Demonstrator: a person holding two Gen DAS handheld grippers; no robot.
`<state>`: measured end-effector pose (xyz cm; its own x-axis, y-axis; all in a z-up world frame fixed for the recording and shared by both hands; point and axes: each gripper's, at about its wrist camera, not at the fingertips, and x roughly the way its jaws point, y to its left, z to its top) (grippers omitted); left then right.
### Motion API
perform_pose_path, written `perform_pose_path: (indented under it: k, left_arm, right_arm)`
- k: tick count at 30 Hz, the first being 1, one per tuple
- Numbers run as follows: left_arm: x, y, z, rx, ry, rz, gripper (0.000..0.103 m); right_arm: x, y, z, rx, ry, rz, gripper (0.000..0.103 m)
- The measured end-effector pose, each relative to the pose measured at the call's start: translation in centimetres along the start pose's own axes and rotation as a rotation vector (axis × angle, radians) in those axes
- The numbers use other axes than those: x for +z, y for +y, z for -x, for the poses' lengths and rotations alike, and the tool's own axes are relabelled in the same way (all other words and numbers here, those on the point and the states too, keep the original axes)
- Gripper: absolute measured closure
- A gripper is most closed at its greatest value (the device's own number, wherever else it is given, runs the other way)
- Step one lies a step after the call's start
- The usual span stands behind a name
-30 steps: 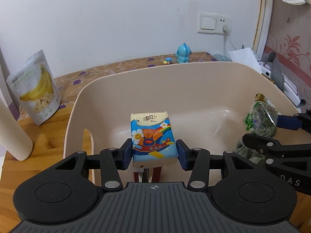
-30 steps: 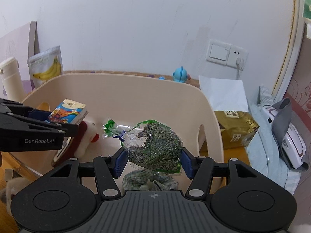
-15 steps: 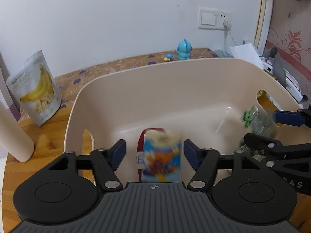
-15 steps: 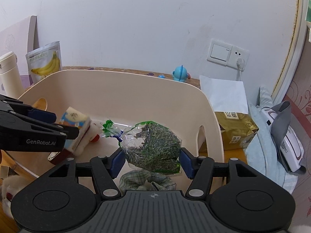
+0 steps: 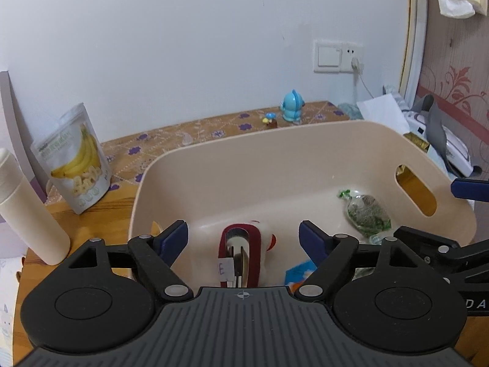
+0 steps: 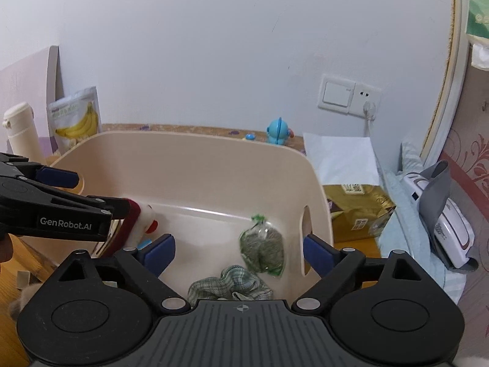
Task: Organize objects
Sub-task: 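Open the left tool over the bin while the right tool releases the herb bag, then withdraw both tools from the bin toward the plush toy and boxes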
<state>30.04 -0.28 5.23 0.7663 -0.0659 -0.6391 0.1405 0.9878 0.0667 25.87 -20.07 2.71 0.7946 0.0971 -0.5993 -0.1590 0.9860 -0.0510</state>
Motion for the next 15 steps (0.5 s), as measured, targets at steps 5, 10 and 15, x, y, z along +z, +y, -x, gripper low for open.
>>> perform_pose_path:
  k: [5,10,15]
  left_arm:
    - [-0.2,0.5,1.7,0.013,-0.04,0.016,0.019]
    - [-0.7,0.8,3.1,0.021,-0.06,0.005,0.019]
    - [-1.3,1.5,4.8,0.016,-0.076,0.017,0.017]
  right_arm:
    - [0.0,0.0,1.5,-0.004,-0.028,-0.005,0.005]
    - [-0.2,0.0,2.9,-0.004,-0.042,-0.005,0.002]
    - [-0.5,0.2,4.3,-0.006,-0.053,-0.005,0.002]
